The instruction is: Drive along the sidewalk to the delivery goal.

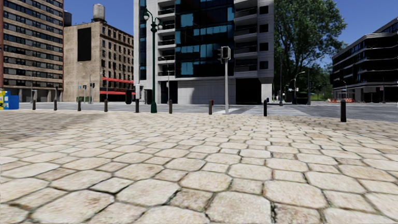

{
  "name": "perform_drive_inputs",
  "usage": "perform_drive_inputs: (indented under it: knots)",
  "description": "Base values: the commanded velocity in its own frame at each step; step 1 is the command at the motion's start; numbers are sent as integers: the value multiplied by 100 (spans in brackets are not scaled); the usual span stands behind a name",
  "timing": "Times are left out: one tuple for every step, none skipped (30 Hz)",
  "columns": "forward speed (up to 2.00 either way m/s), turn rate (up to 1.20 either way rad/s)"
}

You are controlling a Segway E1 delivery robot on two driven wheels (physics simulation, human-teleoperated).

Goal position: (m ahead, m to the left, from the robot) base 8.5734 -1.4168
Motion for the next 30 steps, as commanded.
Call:
perform_drive_inputs:
  knots:
    - [200, -21]
    - [200, -24]
    - [200, -24]
    - [200, -24]
    - [200, -24]
    - [200, -24]
    - [200, -24]
    - [200, -24]
    - [200, -24]
    - [200, -24]
    - [200, -24]
    - [200, -24]
    - [200, -8]
    - [200, 0]
    - [200, 0]
    - [200, 0]
    - [200, 0]
    - [200, 0]
    - [200, 0]
    - [200, 0]
    - [200, 0]
    - [200, 0]
    - [200, 0]
    - [200, 0]
    - [200, 0]
    - [200, 0]
    - [200, 0]
    - [200, 0]
    - [200, 0]
    - [200, 0]
